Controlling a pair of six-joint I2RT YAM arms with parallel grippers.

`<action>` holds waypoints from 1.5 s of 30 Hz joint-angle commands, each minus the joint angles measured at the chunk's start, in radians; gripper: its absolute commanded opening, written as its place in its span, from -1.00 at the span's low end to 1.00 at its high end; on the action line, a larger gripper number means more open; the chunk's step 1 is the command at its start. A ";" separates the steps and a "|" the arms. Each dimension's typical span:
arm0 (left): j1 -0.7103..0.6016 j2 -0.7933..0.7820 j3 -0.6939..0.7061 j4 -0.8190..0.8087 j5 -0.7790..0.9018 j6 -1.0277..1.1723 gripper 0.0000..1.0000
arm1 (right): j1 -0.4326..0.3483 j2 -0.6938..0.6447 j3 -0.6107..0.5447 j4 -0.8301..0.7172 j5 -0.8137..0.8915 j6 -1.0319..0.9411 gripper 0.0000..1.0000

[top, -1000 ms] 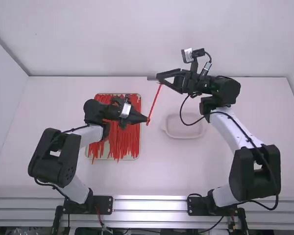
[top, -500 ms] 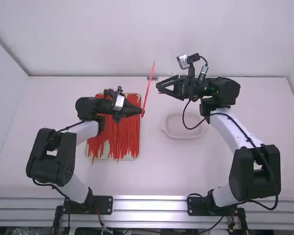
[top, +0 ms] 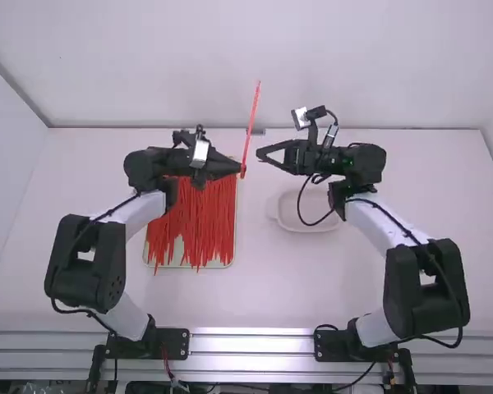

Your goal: Fasten the cable tie

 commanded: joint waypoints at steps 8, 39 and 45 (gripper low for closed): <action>-0.016 0.003 0.017 -0.021 -0.048 0.005 -0.96 | 0.060 -0.024 -0.009 -0.036 0.168 -0.083 0.08; 0.079 0.003 0.012 -0.249 -0.086 0.015 0.99 | -0.055 -0.024 -0.012 -0.047 -0.032 -0.191 -1.00; 0.138 0.003 0.012 -0.695 -0.084 0.118 0.99 | -0.123 -0.024 -0.048 -0.330 -0.039 -0.454 -1.00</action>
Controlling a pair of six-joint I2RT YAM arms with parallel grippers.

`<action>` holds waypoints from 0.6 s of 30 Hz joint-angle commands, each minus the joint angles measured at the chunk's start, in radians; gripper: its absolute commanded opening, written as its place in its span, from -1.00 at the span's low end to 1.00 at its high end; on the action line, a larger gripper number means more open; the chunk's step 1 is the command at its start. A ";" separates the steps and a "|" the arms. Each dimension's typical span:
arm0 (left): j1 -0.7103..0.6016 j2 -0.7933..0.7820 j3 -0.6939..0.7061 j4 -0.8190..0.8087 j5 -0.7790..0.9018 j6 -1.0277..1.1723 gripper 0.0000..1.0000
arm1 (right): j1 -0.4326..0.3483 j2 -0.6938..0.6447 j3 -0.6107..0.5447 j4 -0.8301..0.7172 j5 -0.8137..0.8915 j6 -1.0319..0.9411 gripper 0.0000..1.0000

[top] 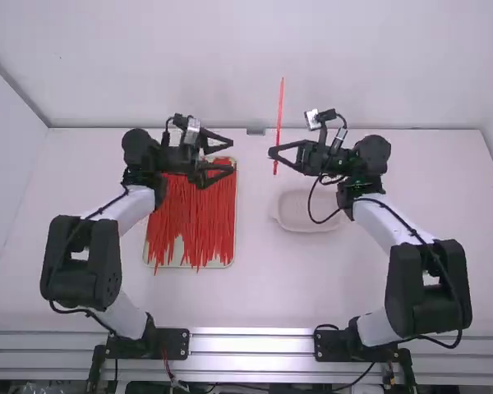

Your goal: Fasten the cable tie

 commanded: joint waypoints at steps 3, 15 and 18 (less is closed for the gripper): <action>0.057 0.003 0.011 -0.414 -0.067 0.261 0.99 | -0.058 -0.023 -0.048 -0.261 0.014 -0.343 -1.00; 0.066 0.003 0.081 -1.135 -0.608 0.490 0.99 | -0.167 -0.023 -0.057 -0.788 0.293 -0.845 -1.00; 0.066 0.003 0.160 -1.323 -0.723 0.495 0.99 | -0.174 -0.023 -0.055 -0.912 0.444 -0.919 -1.00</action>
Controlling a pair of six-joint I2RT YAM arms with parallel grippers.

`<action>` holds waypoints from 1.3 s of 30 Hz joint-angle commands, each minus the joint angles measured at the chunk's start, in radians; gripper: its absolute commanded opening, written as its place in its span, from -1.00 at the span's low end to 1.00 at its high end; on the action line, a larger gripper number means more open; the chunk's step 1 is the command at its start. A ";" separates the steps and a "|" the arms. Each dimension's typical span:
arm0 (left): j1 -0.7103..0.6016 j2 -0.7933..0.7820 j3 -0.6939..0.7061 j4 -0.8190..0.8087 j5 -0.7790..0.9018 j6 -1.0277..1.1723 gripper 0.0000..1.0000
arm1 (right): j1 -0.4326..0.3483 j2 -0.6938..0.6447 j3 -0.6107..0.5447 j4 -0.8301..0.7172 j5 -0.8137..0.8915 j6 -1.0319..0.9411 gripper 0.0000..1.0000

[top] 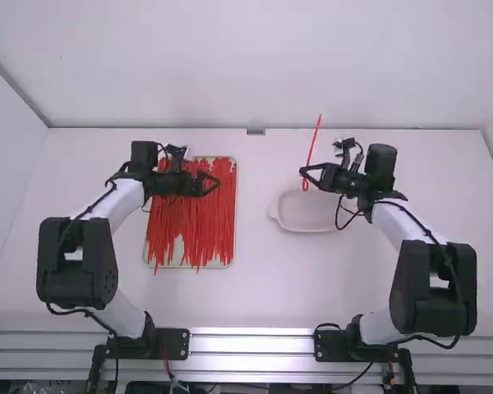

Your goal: Fasten the cable tie

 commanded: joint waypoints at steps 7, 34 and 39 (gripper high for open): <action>-0.004 0.000 0.188 -0.311 -0.145 0.163 0.99 | 0.050 -0.021 0.000 -0.174 0.441 -0.176 -1.00; -0.004 -0.003 0.180 -0.366 0.071 0.286 0.99 | 0.300 -0.021 -0.001 -0.312 1.034 -0.138 -0.73; -0.004 -0.003 0.180 -0.359 0.072 0.286 0.98 | 0.306 -0.021 -0.001 -0.311 1.035 -0.138 0.96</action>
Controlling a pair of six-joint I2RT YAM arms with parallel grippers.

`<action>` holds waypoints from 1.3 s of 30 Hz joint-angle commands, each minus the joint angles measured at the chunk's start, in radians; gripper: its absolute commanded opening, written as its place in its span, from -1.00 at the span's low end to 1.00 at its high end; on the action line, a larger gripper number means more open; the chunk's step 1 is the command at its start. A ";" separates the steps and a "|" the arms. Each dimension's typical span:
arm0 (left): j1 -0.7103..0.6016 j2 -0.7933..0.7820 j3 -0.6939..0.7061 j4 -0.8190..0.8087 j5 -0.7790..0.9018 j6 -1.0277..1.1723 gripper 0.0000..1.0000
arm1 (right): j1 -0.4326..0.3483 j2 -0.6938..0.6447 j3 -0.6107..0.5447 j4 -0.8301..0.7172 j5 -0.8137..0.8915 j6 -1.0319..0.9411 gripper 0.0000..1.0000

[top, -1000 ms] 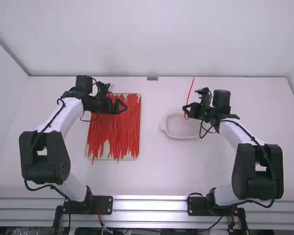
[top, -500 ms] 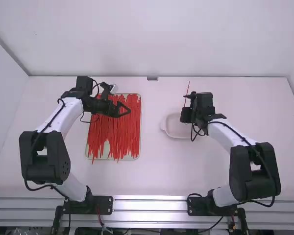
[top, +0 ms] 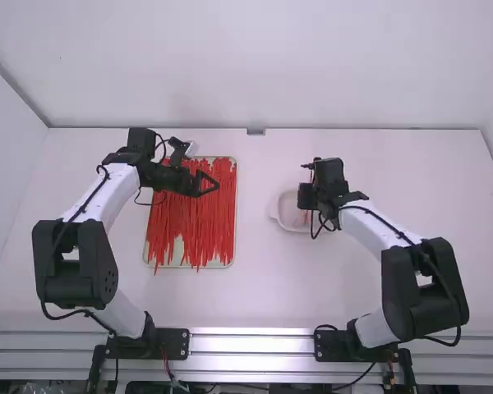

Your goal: Fasten the cable tie

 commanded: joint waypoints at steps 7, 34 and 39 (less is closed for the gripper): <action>-0.005 -0.003 0.004 0.044 -0.103 -0.027 0.98 | -0.035 -0.033 0.032 -0.010 0.026 -0.062 0.96; -0.005 -0.211 0.011 0.022 -0.593 -0.118 0.99 | -0.175 -0.291 0.126 -0.109 0.115 -0.192 0.96; -0.010 -0.219 0.006 0.023 -0.598 -0.123 0.98 | -0.168 -0.298 0.121 -0.100 0.118 -0.221 0.95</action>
